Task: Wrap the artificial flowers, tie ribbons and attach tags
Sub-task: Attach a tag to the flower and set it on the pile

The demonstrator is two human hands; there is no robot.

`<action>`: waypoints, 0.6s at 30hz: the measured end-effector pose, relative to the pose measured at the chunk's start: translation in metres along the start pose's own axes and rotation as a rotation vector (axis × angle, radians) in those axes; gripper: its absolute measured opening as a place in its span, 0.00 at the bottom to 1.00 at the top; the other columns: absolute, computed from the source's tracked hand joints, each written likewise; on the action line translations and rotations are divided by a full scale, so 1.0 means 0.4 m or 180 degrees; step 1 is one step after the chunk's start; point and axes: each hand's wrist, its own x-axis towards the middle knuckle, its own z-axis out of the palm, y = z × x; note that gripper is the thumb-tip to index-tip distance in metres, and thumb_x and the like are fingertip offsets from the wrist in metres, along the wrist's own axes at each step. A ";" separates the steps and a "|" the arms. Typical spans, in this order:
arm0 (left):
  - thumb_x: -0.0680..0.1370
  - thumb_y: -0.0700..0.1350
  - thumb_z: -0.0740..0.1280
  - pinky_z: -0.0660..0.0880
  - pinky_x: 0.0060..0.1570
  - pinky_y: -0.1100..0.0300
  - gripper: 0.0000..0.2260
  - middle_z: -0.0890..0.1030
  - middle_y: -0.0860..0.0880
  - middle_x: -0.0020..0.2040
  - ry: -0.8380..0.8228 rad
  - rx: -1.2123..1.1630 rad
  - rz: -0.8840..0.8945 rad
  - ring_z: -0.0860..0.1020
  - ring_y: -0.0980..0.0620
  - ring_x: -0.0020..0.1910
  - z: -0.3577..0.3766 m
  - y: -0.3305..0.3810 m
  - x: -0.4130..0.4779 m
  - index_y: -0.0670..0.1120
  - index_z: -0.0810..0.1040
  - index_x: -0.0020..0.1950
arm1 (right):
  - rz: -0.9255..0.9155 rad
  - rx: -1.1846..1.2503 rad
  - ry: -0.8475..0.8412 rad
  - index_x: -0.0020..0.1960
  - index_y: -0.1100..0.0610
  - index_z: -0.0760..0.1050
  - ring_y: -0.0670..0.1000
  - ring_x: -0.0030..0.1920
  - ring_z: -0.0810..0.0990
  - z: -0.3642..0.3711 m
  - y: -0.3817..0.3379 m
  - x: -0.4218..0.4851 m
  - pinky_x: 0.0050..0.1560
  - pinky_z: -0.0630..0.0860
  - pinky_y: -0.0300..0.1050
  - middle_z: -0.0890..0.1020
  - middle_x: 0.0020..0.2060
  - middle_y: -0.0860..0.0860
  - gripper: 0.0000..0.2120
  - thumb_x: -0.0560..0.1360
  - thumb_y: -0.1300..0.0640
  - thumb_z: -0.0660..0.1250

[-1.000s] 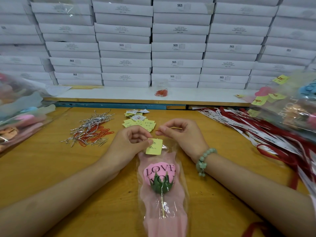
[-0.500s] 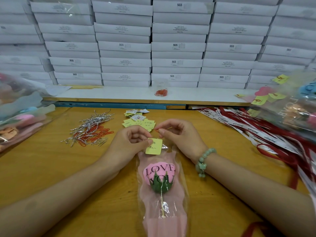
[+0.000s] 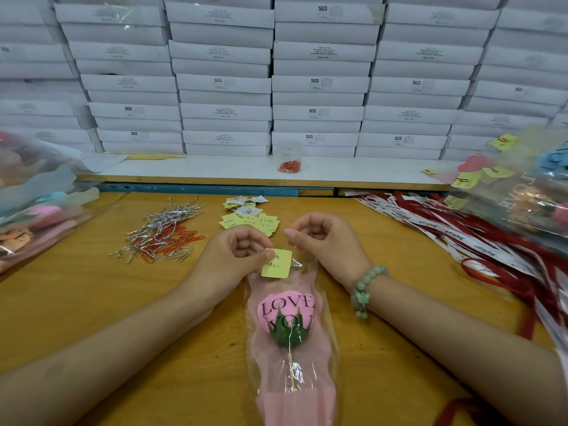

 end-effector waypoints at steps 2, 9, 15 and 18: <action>0.73 0.34 0.73 0.74 0.31 0.67 0.04 0.82 0.48 0.35 0.0001 -0.0005 0.0005 0.79 0.56 0.33 0.000 0.000 -0.001 0.43 0.82 0.43 | -0.0026 -0.0002 0.0027 0.39 0.55 0.80 0.43 0.33 0.78 -0.002 -0.001 -0.002 0.38 0.75 0.33 0.83 0.33 0.49 0.04 0.72 0.60 0.73; 0.73 0.35 0.73 0.74 0.32 0.68 0.04 0.82 0.47 0.37 -0.0017 0.0001 0.0026 0.80 0.56 0.34 -0.001 -0.001 0.001 0.43 0.82 0.44 | -0.0129 -0.0448 -0.0026 0.43 0.53 0.84 0.37 0.32 0.72 -0.002 0.000 -0.002 0.37 0.68 0.28 0.79 0.29 0.36 0.06 0.76 0.60 0.69; 0.73 0.35 0.73 0.74 0.32 0.68 0.05 0.82 0.49 0.35 -0.0039 -0.0025 0.0049 0.80 0.57 0.33 -0.001 -0.002 0.001 0.43 0.82 0.43 | -0.0094 -0.0469 -0.0025 0.47 0.56 0.83 0.46 0.38 0.76 0.001 -0.002 -0.001 0.41 0.75 0.36 0.80 0.36 0.50 0.04 0.76 0.61 0.69; 0.73 0.35 0.73 0.74 0.32 0.69 0.05 0.83 0.50 0.35 -0.0042 0.0017 0.0044 0.80 0.58 0.33 -0.001 -0.001 0.001 0.44 0.82 0.43 | -0.0049 -0.0293 0.0020 0.46 0.58 0.82 0.55 0.41 0.81 0.000 -0.002 -0.003 0.45 0.80 0.44 0.84 0.41 0.55 0.03 0.72 0.63 0.73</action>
